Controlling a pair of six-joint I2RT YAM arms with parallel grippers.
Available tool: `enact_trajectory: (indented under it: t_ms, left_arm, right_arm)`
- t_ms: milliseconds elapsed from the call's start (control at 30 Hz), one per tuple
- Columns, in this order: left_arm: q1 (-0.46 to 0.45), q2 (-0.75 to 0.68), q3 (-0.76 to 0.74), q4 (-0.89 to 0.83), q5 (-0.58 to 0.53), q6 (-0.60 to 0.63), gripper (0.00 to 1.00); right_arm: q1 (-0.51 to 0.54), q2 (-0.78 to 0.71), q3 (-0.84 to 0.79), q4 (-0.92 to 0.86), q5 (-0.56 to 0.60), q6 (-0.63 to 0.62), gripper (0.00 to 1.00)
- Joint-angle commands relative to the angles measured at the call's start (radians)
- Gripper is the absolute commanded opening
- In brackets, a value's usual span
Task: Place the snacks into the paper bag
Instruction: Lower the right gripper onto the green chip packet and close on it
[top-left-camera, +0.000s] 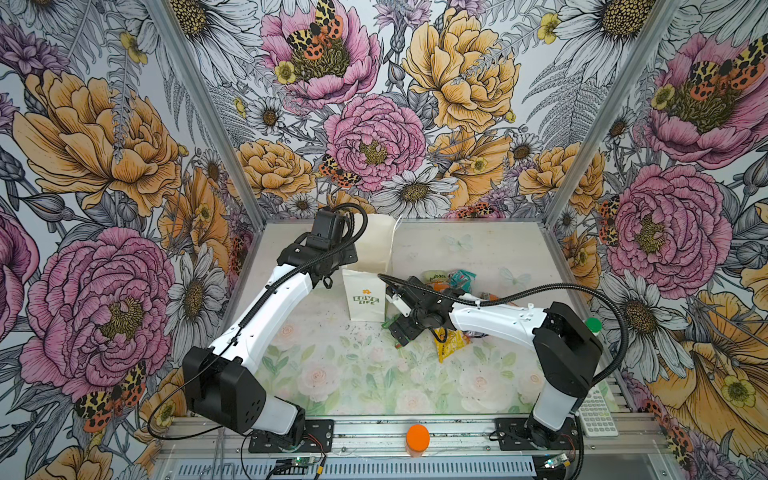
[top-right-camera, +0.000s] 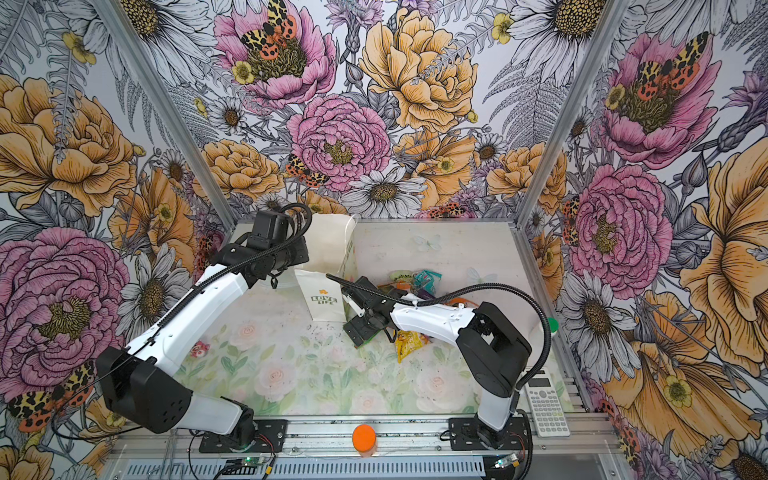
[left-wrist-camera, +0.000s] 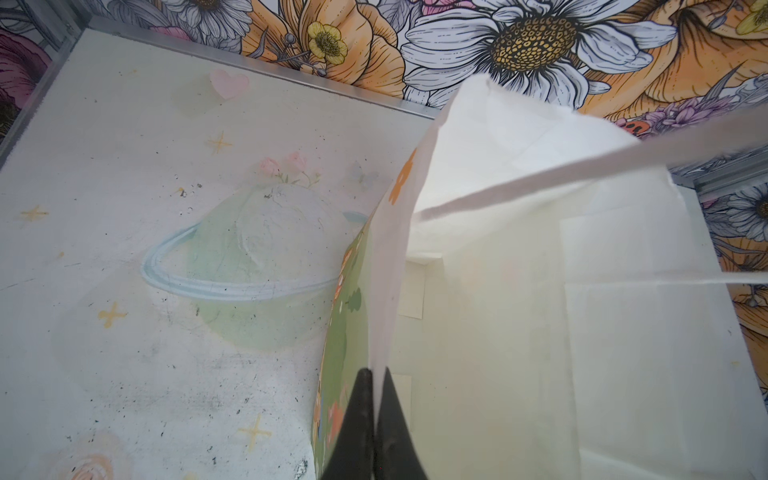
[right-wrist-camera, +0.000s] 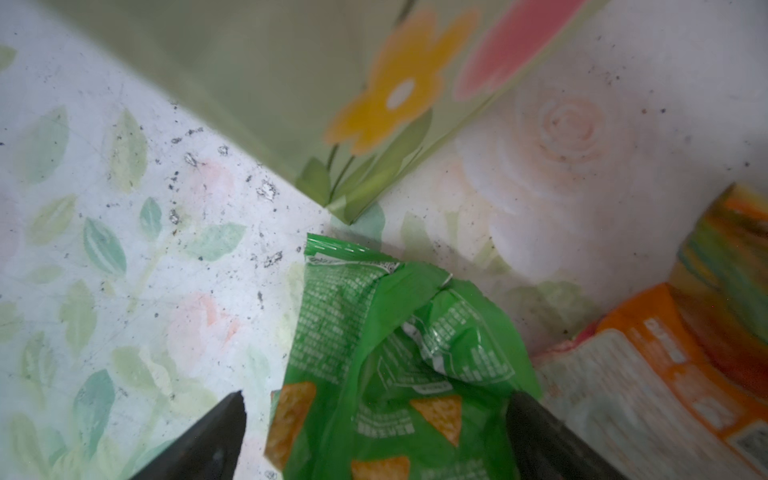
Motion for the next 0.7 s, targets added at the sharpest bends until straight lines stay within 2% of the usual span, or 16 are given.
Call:
enact_trajectory:
  t_ms: [0,300,667]
  left_arm:
    - [-0.006,-0.006,0.006,0.047,-0.021,-0.024,0.00]
    - [-0.006,-0.005,0.003,0.048,-0.010,-0.023,0.00]
    - [-0.005,-0.006,-0.002,0.046,-0.019,-0.024,0.00]
  right_arm:
    - [0.008,0.031,-0.001,-0.004,0.063,-0.014,1.00]
    - [0.015,0.068,0.003,-0.003,0.115,-0.022,0.98]
    - [0.019,0.045,-0.003,-0.003,0.136,-0.037,0.80]
